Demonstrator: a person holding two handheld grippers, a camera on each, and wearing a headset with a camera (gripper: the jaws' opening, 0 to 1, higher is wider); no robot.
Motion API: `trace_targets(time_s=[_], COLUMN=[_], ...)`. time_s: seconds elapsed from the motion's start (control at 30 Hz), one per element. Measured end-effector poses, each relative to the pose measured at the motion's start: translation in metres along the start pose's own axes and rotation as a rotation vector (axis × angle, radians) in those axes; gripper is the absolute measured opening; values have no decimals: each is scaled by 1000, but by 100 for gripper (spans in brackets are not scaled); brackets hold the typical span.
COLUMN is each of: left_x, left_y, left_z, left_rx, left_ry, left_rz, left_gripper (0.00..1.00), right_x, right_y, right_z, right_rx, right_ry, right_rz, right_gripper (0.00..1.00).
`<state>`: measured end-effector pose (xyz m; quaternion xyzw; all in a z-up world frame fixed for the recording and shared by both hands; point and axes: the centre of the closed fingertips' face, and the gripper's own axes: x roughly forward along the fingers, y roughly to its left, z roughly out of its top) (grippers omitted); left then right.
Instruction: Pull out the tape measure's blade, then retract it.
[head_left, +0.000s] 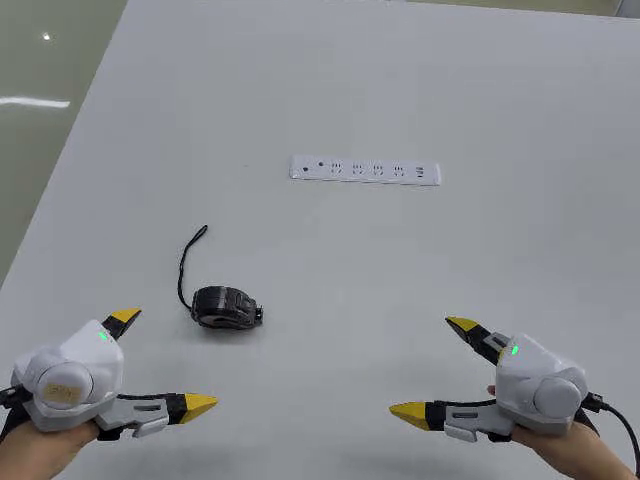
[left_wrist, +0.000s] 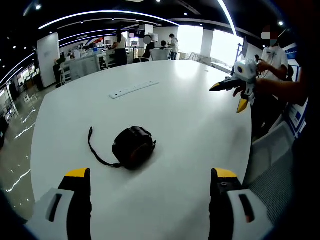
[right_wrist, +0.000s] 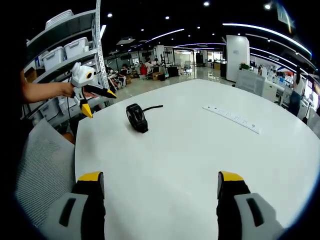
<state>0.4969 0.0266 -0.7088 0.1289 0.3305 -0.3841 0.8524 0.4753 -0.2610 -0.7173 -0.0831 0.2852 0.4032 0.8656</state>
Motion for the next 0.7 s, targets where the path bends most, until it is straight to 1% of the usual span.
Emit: trace_targets(time_s=[0.23,0.47,0.6,0.7], left_x=[-2,-3,-3,-4], left_y=[2,2,2,3], left_z=[0,0,-2,-1], left_rx=[-3,6,8,7], left_ry=[-2,5,10,7], left_rz=[11,5,3,4], left_gripper=[99,99,99,99], right_x=[-3,-5,-4,-5], right_y=[0,2,2,1], right_z=[-1,2,1,1], right_rx=[-7,-4,-4,-2], right_ry=[2,-6,-6,-6], right_rz=[-4,-3,-2,-5], right_gripper=[96,96,96,96])
